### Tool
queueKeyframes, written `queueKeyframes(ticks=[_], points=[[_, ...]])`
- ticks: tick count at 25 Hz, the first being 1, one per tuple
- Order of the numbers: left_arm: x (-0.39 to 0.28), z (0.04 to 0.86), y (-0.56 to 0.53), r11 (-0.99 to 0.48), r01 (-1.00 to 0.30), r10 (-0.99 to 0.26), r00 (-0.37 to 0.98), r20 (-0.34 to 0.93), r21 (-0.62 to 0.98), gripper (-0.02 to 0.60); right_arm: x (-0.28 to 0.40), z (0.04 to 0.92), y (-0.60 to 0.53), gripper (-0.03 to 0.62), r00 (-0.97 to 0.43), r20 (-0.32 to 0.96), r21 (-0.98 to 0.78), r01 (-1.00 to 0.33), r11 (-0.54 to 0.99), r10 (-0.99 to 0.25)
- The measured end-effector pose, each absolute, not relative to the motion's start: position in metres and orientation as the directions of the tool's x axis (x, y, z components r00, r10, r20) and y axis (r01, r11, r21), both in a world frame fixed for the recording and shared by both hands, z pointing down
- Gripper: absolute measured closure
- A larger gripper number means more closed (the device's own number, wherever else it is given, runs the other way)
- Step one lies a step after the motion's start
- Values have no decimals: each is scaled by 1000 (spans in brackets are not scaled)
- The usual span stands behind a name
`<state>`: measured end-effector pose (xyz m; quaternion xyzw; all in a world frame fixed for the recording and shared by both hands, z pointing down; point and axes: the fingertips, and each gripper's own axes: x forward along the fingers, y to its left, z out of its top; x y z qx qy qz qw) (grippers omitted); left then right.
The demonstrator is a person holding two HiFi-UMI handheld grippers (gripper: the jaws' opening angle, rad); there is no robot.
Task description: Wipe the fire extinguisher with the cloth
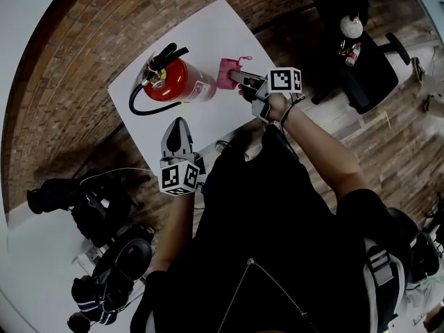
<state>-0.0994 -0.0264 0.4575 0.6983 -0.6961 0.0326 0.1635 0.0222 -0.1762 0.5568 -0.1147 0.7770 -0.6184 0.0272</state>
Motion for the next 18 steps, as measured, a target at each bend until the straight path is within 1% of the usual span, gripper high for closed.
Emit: queueKeyframes(ticks=[9, 18], points=[[-127, 466, -22, 48, -983, -956, 6, 293, 176, 574, 7, 665, -160, 493, -946, 274, -936, -304, 180, -171], [-148, 475, -12, 77, -986, -942, -25, 334, 146, 574, -17, 752, -148, 493, -928, 347, -920, -365, 143, -135]])
